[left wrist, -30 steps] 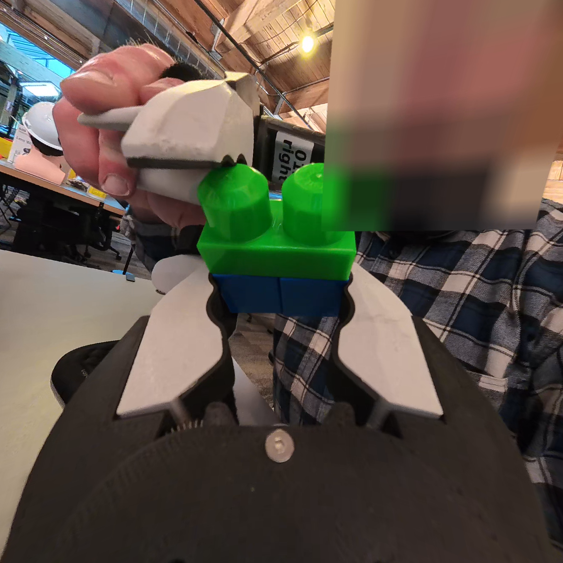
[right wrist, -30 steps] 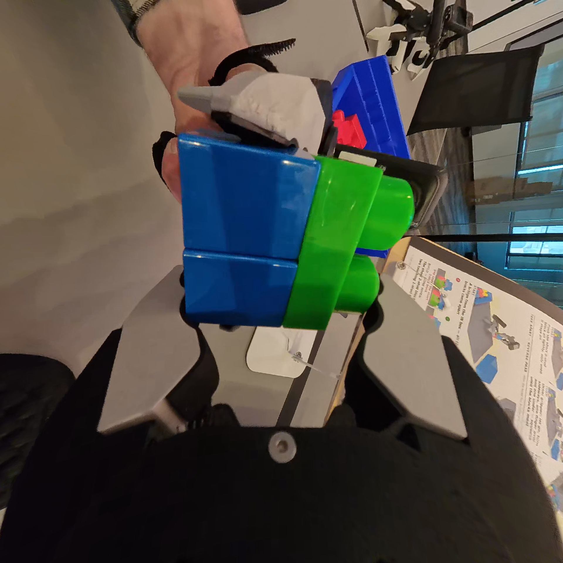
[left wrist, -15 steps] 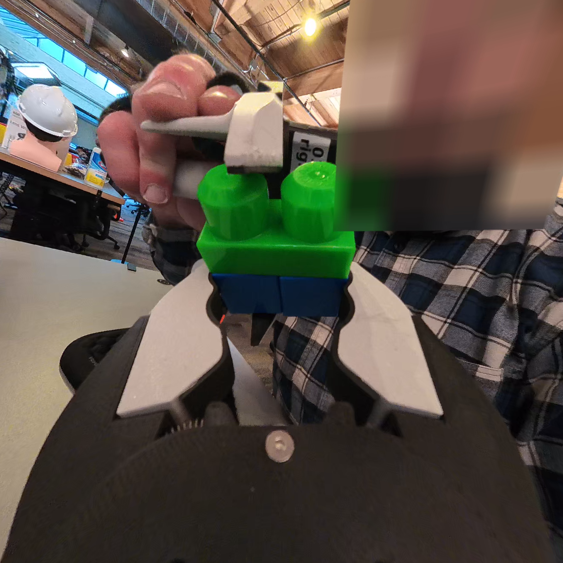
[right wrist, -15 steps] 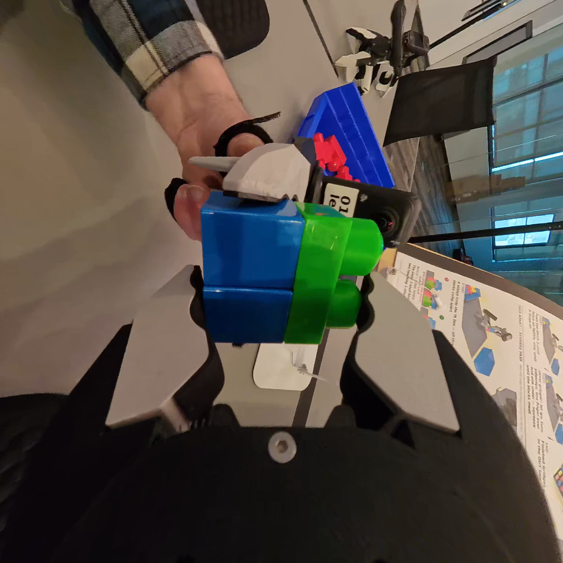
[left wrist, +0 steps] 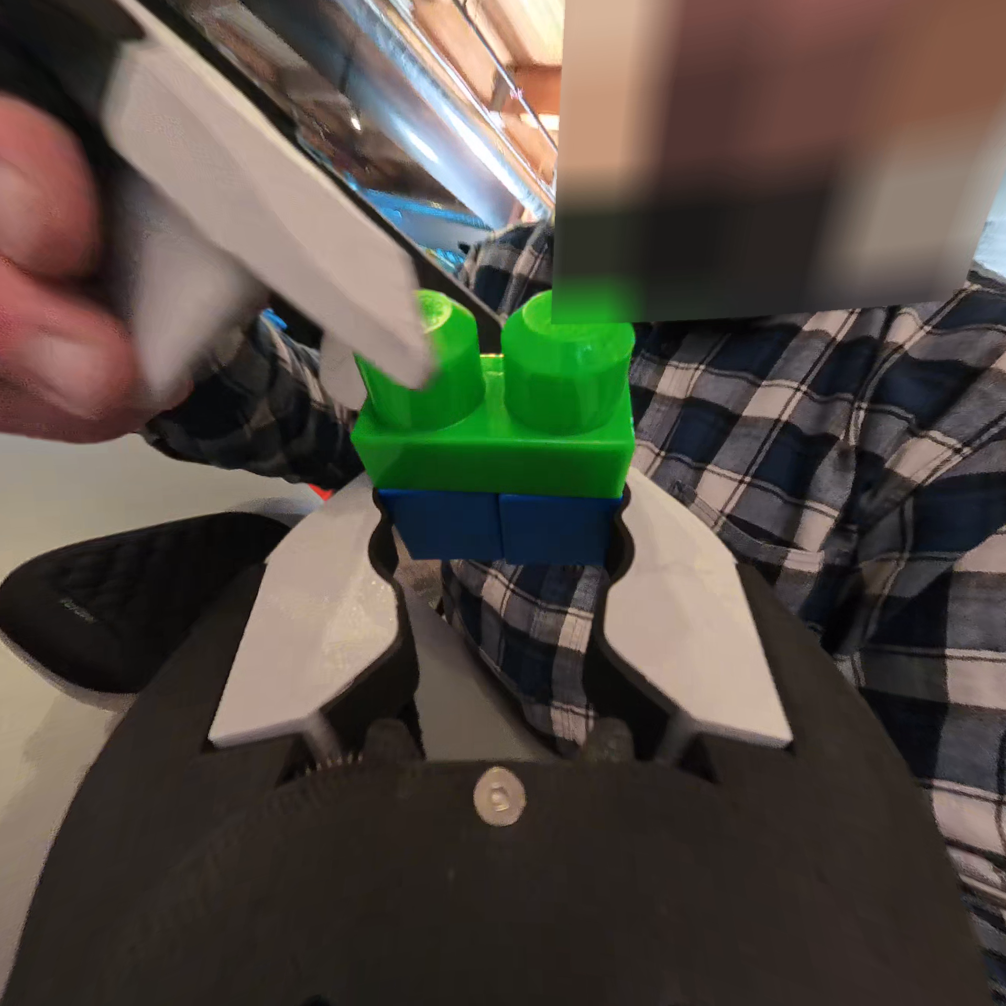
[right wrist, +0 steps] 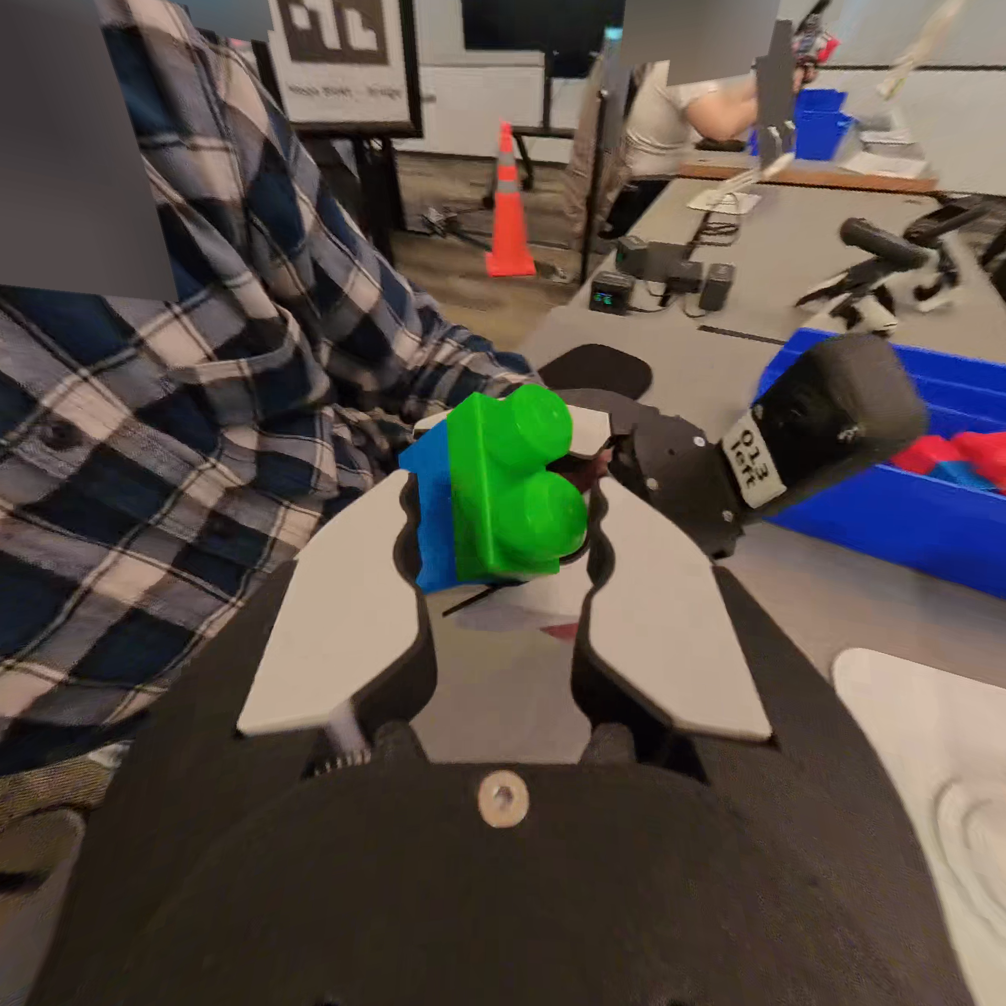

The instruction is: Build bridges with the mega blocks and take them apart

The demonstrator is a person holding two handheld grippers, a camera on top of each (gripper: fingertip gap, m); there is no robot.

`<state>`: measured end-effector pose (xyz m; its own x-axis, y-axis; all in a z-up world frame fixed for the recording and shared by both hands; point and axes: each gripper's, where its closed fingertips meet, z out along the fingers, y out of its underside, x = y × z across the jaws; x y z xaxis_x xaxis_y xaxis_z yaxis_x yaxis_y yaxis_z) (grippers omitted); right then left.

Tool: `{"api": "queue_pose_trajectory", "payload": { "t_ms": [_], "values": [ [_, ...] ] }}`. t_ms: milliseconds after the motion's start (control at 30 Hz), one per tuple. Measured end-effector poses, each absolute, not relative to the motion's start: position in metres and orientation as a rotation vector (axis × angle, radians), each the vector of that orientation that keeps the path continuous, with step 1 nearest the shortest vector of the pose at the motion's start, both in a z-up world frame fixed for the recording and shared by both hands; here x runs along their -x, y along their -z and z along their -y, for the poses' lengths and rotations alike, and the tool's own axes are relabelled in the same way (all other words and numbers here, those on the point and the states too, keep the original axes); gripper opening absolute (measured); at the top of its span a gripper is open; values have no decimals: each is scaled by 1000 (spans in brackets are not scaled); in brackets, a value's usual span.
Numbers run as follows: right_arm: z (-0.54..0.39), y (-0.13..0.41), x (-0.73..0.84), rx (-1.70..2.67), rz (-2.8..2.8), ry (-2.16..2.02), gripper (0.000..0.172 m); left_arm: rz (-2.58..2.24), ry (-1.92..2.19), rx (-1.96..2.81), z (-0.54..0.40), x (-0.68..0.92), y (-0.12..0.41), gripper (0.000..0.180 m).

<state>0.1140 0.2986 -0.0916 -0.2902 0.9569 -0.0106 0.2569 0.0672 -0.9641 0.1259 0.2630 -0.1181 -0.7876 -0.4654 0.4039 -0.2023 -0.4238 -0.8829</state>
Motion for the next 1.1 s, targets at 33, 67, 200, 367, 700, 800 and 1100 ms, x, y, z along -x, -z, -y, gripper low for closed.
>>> {"api": "queue_pose_trajectory", "payload": {
  "t_ms": [33, 67, 200, 367, 700, 800, 1100],
  "values": [
    [-297, 95, -114, 1229, 1667, -1282, 53, -1626, 2329, 935, -260, -126, 120, 75],
    [-296, 99, -114, 1241, 1698, -1284, 47, -1669, 2316, 941, -258, -127, 122, 75],
    [-284, 101, -118, 1235, 1775, -1465, 37, -1832, 2328, 931, -244, -124, 128, 75],
    [-294, 96, -122, 1206, 1659, -1539, 35, -1766, 2405, 932, -255, -124, 122, 75],
    [-342, 78, -138, 1210, 1216, -1487, 34, -1301, 2384, 988, -311, -129, 103, 81],
    [-364, 69, -150, 1211, 1020, -1425, 33, -1100, 2174, 1013, -342, -125, 95, 72],
    [-389, 63, -167, 1207, 706, -1354, 31, -998, 1694, 1163, -358, -148, 92, 65]
  ]
}}
